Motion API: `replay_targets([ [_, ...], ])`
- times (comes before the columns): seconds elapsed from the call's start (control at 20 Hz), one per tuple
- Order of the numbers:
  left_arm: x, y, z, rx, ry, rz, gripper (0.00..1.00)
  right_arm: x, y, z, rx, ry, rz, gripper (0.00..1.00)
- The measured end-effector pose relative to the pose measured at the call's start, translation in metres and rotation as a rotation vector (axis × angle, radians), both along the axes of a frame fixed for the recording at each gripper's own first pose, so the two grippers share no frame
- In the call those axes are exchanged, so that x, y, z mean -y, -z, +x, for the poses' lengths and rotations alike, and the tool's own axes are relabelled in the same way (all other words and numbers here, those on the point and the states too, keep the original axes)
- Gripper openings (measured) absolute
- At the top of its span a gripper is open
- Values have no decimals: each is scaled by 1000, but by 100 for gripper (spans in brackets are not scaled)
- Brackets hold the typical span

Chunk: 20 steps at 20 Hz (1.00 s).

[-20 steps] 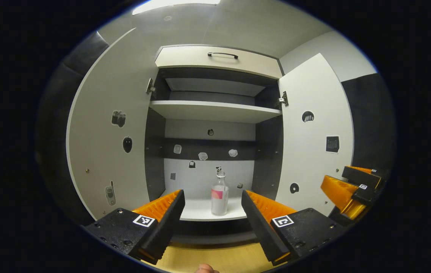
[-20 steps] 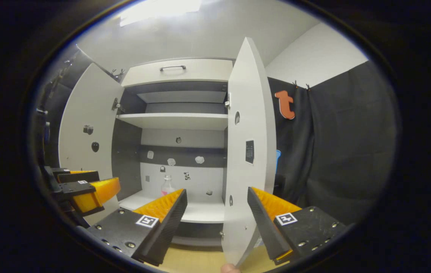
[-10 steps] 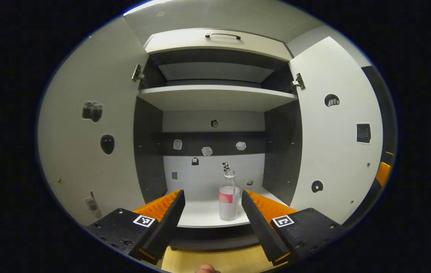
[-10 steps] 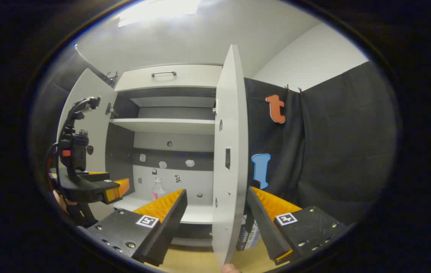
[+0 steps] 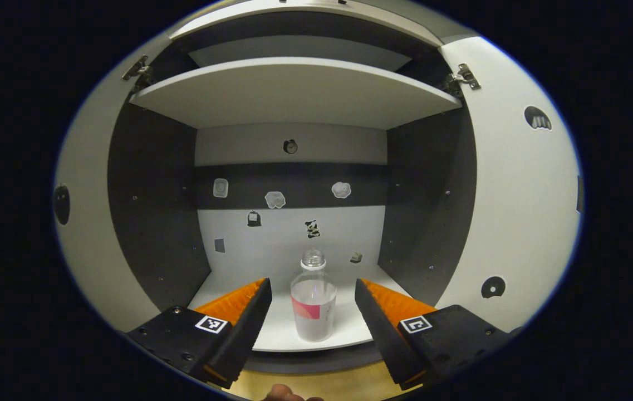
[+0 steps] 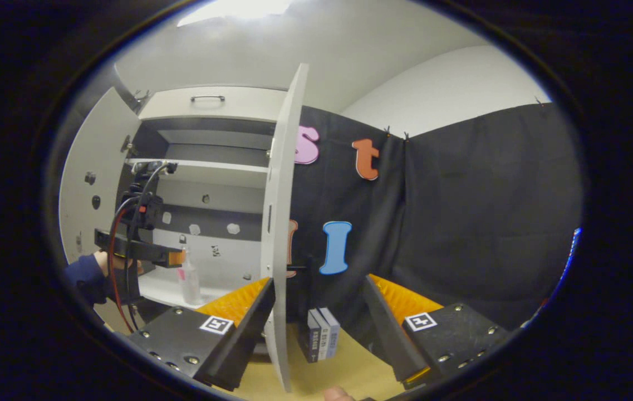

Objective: Grasp the bottle in the cabinet with the left hand and place it on the coaster, then close the right door with the right hand and the left door with the left hand.

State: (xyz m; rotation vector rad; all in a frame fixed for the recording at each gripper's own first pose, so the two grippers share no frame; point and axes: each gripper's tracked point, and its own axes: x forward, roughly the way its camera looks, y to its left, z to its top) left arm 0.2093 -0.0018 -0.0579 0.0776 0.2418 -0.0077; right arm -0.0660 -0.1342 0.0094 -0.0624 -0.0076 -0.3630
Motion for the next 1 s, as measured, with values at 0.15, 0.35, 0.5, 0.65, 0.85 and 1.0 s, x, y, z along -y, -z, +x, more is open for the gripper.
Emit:
replay_targets([
  [0.15,-2,17,28,-30,-25,8,97,18,7,-10,-9,67,6,96],
  [0.35,-5,41,50,-93,-54,-1,97,33,22,-17,-43,120,33,96],
  [0.5,-6,58,56,-153,-64,-9,97,35,25,-20,-52,135,35,96],
  [0.65,-4,68,58,-179,-74,-13,92,34,26,-25,-53,135,31,96],
  [0.85,-1,66,49,-188,-62,-16,80,38,26,-39,-51,149,30,96],
  [1.0,6,57,28,-174,-35,-32,82,42,24,-48,-54,149,29,96],
])
